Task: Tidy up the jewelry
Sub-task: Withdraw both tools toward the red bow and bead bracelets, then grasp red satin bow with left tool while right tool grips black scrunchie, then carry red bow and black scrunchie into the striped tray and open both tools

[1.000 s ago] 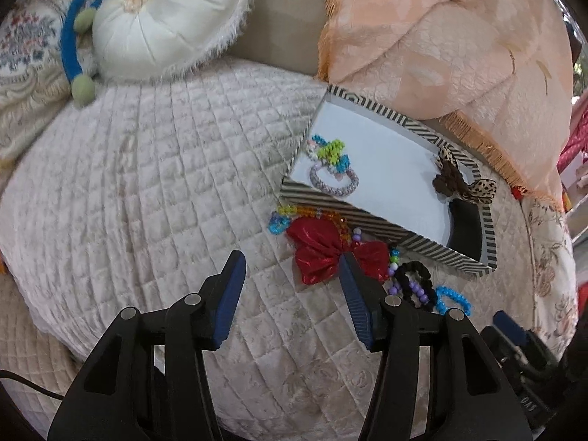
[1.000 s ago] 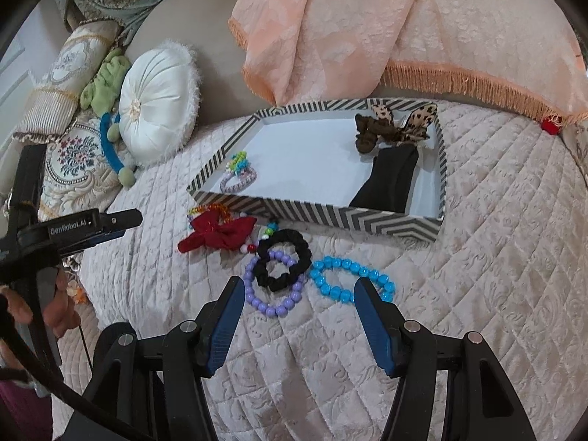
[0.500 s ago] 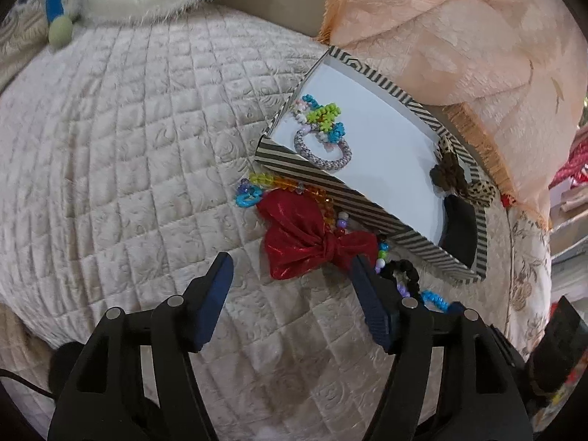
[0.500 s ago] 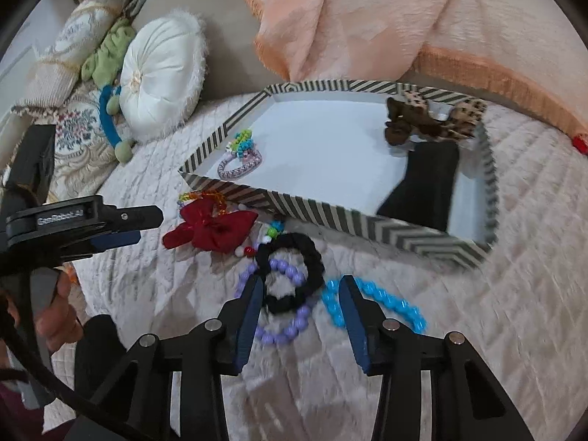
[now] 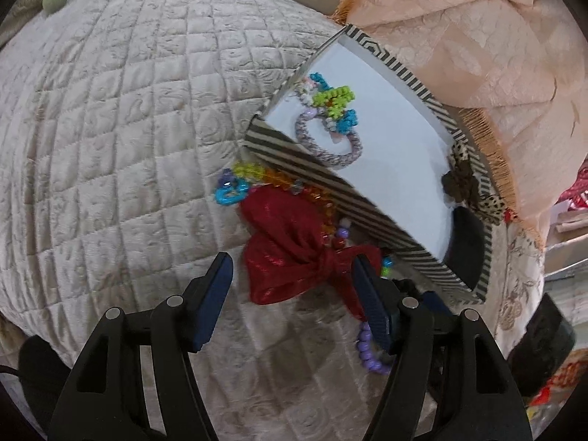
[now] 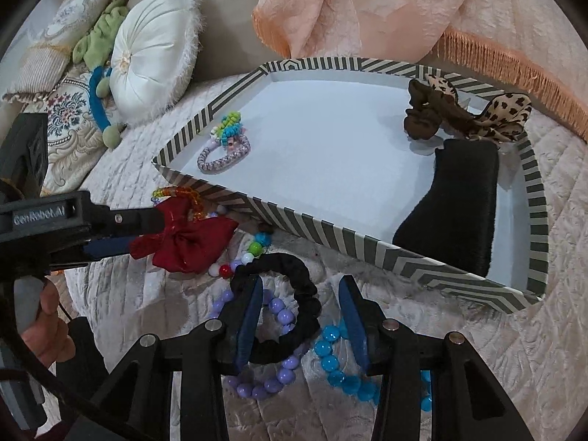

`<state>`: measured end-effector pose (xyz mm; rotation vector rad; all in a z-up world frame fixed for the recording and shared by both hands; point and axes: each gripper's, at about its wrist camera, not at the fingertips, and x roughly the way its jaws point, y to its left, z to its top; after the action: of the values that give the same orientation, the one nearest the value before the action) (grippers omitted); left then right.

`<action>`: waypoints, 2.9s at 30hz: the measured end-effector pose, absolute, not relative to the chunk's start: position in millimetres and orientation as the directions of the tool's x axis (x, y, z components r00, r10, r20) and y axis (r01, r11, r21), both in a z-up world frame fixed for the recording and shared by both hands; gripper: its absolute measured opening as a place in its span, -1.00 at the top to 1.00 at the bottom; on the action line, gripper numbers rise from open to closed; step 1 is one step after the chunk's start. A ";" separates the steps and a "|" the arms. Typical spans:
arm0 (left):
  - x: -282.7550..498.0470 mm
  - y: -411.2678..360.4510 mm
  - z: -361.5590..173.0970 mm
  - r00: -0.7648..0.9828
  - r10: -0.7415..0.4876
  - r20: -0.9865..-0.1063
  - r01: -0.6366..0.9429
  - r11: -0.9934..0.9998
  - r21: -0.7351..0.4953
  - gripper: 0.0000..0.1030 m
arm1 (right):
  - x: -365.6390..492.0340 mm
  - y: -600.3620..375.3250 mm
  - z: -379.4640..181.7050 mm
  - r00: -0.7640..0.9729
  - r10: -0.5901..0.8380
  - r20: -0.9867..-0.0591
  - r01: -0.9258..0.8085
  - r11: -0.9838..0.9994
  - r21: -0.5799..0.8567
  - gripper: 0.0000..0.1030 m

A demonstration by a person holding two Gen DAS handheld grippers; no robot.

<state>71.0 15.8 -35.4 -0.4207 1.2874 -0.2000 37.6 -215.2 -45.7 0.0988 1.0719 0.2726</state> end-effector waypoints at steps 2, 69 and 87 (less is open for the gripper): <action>73.4 13.1 -35.6 0.279 -0.384 -0.880 -0.097 0.900 -0.424 -0.30 | 38.4 -213.9 -47.7 0.446 0.266 -0.855 -0.177 0.962 0.207 0.18; 32.0 2.5 49.9 0.446 -0.292 -0.846 0.095 0.956 -0.279 0.67 | -10.8 -237.3 52.3 0.607 0.277 -0.745 -0.221 0.959 0.177 0.85; 75.8 -23.0 49.4 0.453 -0.260 -0.853 0.115 0.966 -0.233 0.67 | 48.9 -262.8 43.6 0.600 0.252 -0.760 -0.153 0.968 0.200 0.85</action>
<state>75.8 -23.0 49.4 -0.1495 1.0775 -0.2327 48.9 -262.8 43.6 0.1184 0.8979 0.2357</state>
